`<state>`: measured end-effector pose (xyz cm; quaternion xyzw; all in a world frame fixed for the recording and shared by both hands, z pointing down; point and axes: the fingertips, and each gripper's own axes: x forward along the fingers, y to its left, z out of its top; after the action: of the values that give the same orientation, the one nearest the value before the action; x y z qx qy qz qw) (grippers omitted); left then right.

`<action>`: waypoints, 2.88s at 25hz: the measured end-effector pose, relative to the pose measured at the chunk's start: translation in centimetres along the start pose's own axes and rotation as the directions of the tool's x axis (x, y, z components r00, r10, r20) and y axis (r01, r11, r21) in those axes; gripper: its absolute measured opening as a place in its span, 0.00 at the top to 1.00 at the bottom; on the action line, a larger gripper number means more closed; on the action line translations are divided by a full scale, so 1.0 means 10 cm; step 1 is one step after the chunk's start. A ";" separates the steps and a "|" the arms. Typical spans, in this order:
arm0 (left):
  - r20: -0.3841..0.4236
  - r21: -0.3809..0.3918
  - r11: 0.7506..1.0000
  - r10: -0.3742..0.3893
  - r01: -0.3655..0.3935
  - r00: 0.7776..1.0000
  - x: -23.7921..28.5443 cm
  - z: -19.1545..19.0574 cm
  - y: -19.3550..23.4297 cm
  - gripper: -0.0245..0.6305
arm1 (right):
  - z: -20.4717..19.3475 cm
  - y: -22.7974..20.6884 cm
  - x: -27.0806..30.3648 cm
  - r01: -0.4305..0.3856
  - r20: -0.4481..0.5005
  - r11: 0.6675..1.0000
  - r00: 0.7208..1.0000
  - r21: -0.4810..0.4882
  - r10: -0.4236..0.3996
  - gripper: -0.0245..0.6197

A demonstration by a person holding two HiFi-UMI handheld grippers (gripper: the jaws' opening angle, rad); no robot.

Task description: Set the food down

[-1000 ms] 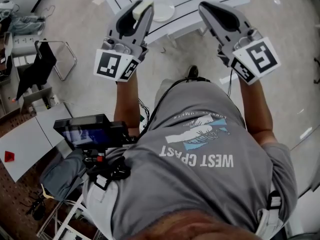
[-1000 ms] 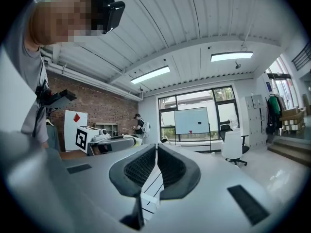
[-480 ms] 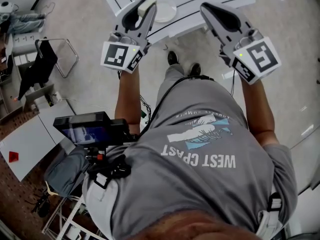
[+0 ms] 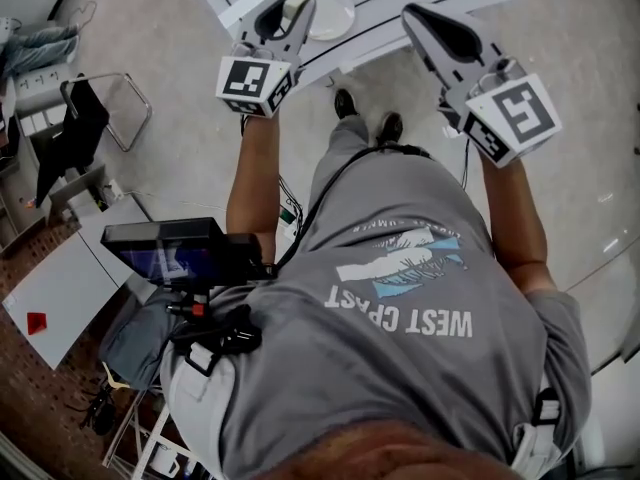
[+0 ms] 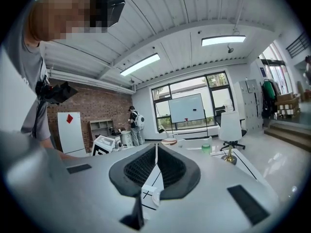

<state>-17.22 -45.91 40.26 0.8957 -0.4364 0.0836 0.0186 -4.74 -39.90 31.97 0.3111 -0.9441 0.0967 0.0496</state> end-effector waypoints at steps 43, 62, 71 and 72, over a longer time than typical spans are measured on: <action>-0.581 0.285 0.949 0.058 0.136 0.812 1.10 -2.51 0.62 0.80 | -0.37 -0.57 0.35 0.094 -0.126 0.991 0.989 0.100 -0.081 0.94; -0.615 0.491 0.833 0.122 0.257 0.779 1.03 -2.48 0.43 0.80 | -0.32 -0.43 0.25 0.095 -0.152 0.991 0.985 0.096 -0.080 0.94; -0.655 0.431 0.854 0.074 0.291 0.752 0.94 -2.49 0.33 0.80 | -0.31 -0.41 0.20 0.094 -0.167 0.991 0.983 0.096 -0.077 0.94; -0.656 0.423 0.859 0.069 0.290 0.751 0.93 -2.49 0.32 0.80 | -0.32 -0.41 0.20 0.093 -0.167 0.991 0.983 0.096 -0.076 0.94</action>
<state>-17.44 -52.51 66.26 0.8080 -0.3096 0.4978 -0.0583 -3.79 -43.64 36.02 0.3440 -0.9166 0.1684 0.1147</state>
